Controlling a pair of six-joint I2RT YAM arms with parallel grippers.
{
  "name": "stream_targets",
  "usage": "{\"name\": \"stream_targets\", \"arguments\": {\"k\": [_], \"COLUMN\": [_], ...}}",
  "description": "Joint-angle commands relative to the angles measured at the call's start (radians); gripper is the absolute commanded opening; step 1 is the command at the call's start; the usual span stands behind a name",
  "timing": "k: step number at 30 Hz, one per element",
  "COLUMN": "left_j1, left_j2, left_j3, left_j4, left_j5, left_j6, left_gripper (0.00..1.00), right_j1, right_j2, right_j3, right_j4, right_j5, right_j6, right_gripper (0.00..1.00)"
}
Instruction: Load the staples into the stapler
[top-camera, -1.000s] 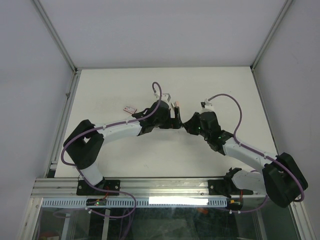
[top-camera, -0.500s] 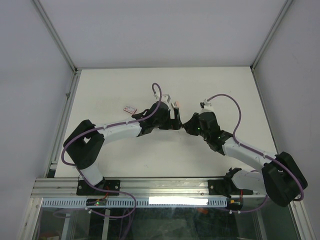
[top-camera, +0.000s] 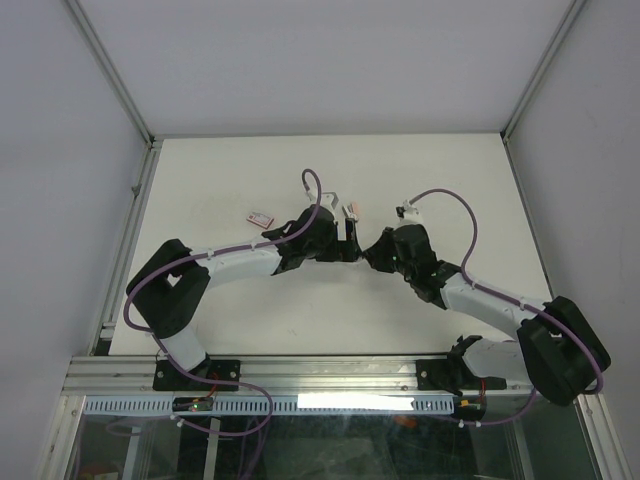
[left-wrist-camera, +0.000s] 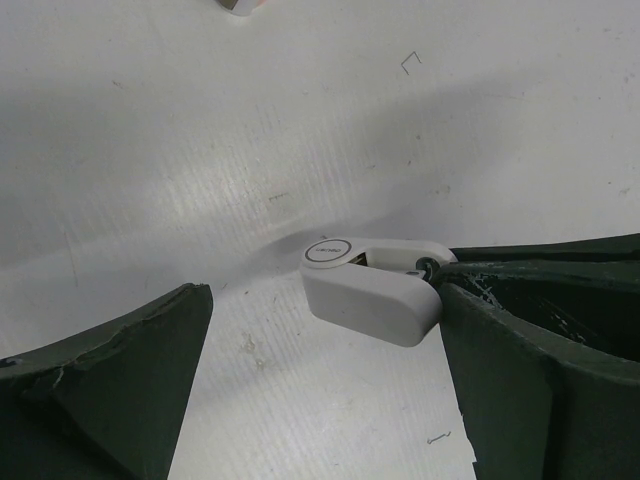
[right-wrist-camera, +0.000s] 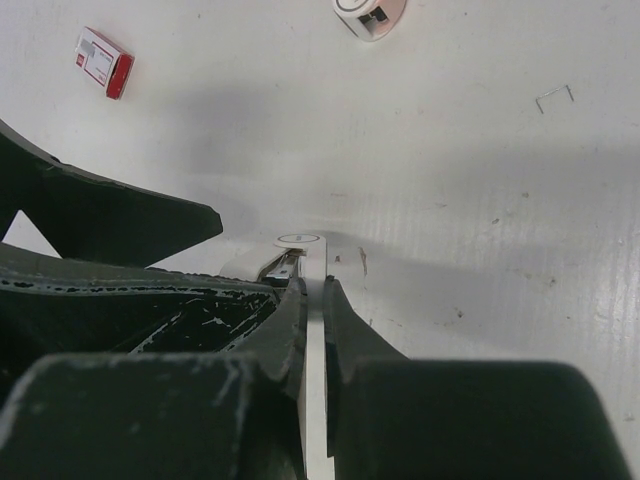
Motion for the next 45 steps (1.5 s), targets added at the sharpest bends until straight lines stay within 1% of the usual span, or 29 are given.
{"name": "stream_targets", "arguments": {"k": [1, 9, 16, 25, 33, 45], "left_j1": [0.025, 0.028, 0.028, 0.029, 0.036, 0.072], "left_j2": [0.007, 0.021, 0.021, 0.022, 0.014, -0.005], "left_j3": [-0.02, -0.042, -0.061, -0.071, -0.089, -0.144], "left_j4": [-0.007, 0.004, 0.007, 0.007, 0.007, 0.01], "left_j5": [-0.018, -0.011, -0.013, -0.018, -0.033, -0.058], "left_j6": [0.029, 0.028, 0.027, 0.031, 0.024, 0.009], "left_gripper": [0.99, 0.99, 0.95, 0.94, 0.86, 0.83], "right_j1": [-0.008, -0.008, -0.008, -0.008, -0.009, -0.032], "right_j2": [0.0, 0.023, 0.044, 0.054, 0.049, 0.046], "right_j3": [0.02, 0.018, 0.018, 0.015, 0.009, -0.04], "right_j4": [0.037, 0.029, 0.021, 0.017, 0.005, 0.006], "right_j5": [0.072, 0.073, 0.082, 0.092, 0.11, 0.075], "right_j6": [-0.008, -0.006, -0.006, -0.006, -0.008, 0.044], "right_gripper": [0.0, 0.0, 0.0, 0.0, 0.0, 0.0]}}
